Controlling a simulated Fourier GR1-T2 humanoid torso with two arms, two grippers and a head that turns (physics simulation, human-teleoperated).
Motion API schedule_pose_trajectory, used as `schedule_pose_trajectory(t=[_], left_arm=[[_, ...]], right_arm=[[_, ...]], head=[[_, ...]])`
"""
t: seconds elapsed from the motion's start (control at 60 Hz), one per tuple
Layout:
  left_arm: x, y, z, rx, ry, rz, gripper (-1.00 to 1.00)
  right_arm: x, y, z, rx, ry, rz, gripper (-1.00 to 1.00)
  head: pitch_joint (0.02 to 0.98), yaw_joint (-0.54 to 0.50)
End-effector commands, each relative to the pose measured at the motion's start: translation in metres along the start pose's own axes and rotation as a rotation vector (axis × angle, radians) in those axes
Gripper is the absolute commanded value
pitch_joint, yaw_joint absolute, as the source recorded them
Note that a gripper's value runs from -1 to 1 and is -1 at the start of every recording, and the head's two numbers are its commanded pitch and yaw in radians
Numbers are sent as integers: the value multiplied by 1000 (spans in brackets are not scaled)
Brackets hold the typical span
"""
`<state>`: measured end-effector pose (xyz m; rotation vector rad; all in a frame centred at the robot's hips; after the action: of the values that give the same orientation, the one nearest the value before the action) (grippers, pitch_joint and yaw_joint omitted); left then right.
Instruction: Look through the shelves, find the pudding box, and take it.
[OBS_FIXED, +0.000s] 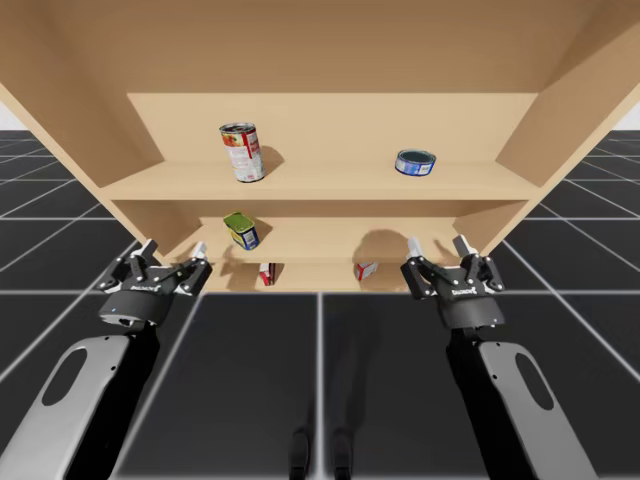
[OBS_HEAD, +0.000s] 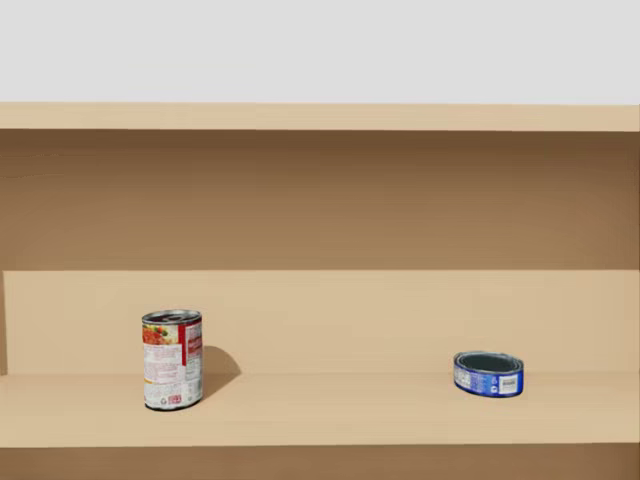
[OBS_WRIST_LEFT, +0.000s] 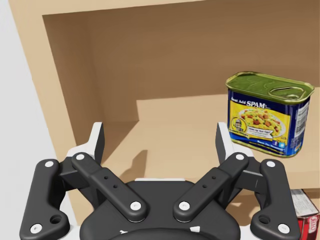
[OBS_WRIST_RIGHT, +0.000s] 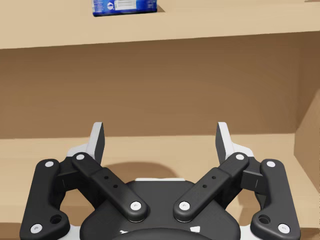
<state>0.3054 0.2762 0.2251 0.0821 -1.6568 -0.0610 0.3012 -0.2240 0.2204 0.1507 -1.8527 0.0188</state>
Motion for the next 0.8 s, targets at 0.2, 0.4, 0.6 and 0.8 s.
schedule_pose_trajectory(t=[0.2,0.4,0.6,0.8], left_arm=[[0,2,0,3,1,-2,-1000],[0,2,-1,-3,0,-3,-1000],[0,3,-2,-3,-3,-5,-1000],[0,4,-2,-4,-2,-7,-1000]], right_arm=[[-1,-3,-2,-32,30,-60,-1000],[-1,-3,-3,-31,37,-53,-1000],[-2,-2,-3,-28,48,-39,-1000],[-3,0,-2,-18,62,-24,-1000]], head=[[161,-24],[326,-15],[490,9],[662,136]])
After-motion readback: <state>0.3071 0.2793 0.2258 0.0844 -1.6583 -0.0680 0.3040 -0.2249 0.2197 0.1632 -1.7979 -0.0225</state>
